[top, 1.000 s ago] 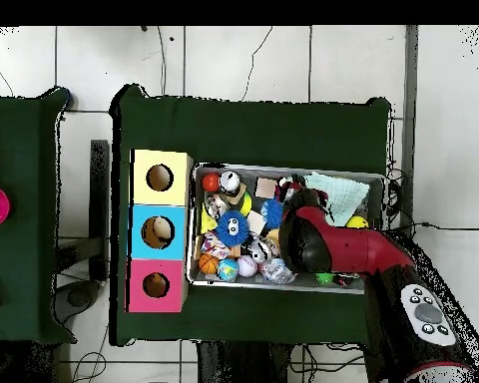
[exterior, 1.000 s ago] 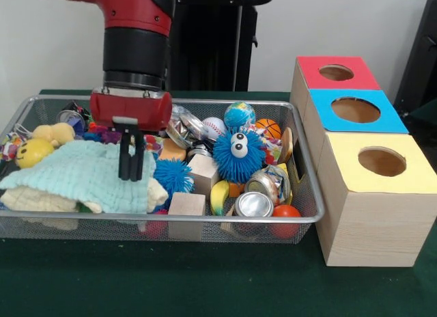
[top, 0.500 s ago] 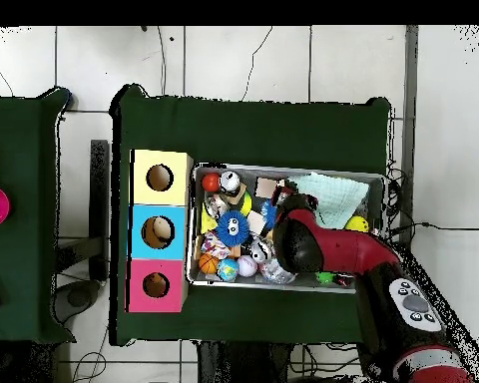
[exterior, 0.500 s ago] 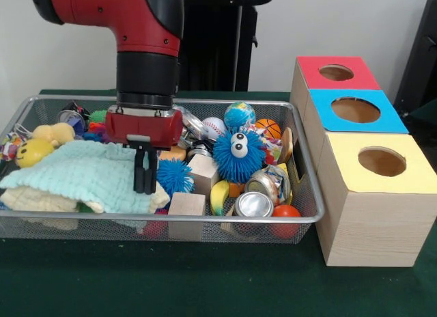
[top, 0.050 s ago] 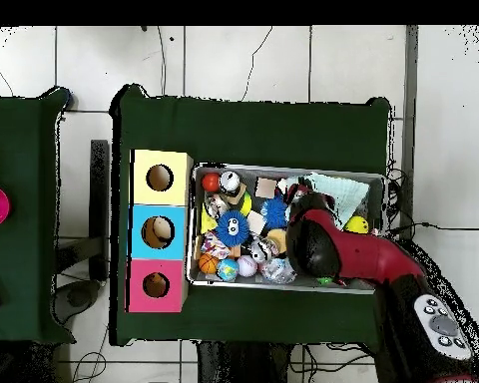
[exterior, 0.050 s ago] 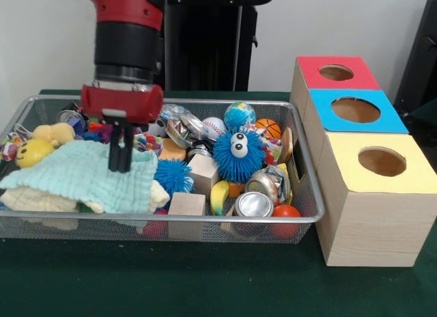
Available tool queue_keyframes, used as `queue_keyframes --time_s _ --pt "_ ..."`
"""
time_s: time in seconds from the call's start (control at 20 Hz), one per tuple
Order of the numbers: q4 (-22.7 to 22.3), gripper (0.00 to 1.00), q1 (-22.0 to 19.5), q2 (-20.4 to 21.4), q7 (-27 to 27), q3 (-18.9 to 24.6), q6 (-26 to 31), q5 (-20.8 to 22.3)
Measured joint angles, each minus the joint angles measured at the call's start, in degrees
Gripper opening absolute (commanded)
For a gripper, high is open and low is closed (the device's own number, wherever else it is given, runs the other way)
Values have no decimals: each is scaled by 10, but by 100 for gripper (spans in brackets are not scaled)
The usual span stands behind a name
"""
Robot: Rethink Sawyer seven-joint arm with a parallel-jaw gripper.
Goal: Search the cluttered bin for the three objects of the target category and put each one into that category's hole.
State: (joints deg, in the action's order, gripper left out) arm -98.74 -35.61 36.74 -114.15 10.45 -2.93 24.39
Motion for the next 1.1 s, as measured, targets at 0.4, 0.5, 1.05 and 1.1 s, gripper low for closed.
queue_keyframes --time_s 0.4,0.5,1.05,1.1 --pt "-30 0 -55 91 0 20 61 -23" --pt "-37 0 -71 109 0 26 71 -24" --pt "-58 0 -80 102 0 16 96 -19" --pt "-62 0 -75 95 0 13 102 -19"
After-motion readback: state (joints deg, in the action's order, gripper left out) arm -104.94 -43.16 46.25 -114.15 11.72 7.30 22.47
